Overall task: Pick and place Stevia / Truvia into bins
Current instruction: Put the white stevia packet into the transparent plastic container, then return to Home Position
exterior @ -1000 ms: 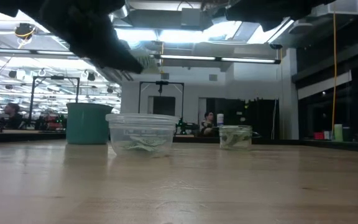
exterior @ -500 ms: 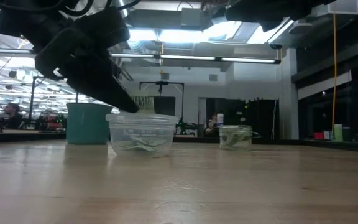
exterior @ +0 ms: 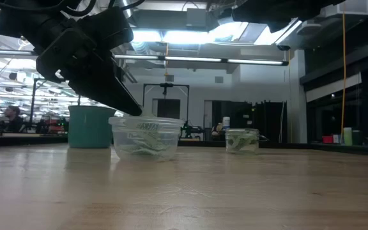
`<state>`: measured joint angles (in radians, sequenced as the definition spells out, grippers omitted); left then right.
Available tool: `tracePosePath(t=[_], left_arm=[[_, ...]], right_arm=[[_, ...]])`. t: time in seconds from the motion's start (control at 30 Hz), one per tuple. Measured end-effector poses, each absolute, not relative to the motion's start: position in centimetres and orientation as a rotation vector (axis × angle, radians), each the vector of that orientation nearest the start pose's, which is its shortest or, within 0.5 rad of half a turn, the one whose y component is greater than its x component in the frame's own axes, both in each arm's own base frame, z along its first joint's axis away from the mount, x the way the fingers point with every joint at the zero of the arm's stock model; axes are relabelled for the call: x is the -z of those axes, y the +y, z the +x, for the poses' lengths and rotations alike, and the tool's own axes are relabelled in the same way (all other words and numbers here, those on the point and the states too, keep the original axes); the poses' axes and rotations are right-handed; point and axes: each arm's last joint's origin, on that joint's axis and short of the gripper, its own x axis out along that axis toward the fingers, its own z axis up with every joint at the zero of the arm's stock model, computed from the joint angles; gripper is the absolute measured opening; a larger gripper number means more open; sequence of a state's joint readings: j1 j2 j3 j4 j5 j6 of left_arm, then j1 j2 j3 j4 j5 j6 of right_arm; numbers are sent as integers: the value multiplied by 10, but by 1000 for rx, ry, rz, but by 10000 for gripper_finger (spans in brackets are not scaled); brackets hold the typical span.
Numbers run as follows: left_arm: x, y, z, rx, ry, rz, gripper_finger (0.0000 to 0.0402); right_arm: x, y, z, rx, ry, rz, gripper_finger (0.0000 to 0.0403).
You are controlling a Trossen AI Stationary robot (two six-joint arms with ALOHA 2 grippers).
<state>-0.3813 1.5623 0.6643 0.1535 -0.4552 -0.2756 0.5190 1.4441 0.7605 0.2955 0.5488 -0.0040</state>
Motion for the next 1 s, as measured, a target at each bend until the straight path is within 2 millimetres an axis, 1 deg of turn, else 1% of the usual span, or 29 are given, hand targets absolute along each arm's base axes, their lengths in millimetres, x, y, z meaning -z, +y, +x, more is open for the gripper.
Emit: tracePosePath(t=[0.2, 0.4, 0.67, 0.77, 0.87, 0.93, 1.0], left_arm=[[-154, -92, 270, -238, 626, 60, 89], [-163, -91, 268, -227, 600, 90, 95], [-186, -91, 261, -191, 534, 124, 91], [-196, -92, 253, -154, 536, 175, 83], [-201, -90, 241, -141, 592, 232, 64], [-203, -86, 233, -177, 616, 215, 47], [-202, -82, 225, -217, 607, 195, 27]], right_arm=[[-222, 136, 268, 29, 335, -202, 6], [-222, 136, 268, 29, 336, -205, 7], [-221, 134, 268, 34, 344, -208, 7], [-221, 132, 269, 41, 353, -213, 5], [-220, 127, 271, 57, 361, -213, 3], [-217, 124, 271, 68, 364, -212, 4], [-208, 117, 269, 81, 359, -207, 2]])
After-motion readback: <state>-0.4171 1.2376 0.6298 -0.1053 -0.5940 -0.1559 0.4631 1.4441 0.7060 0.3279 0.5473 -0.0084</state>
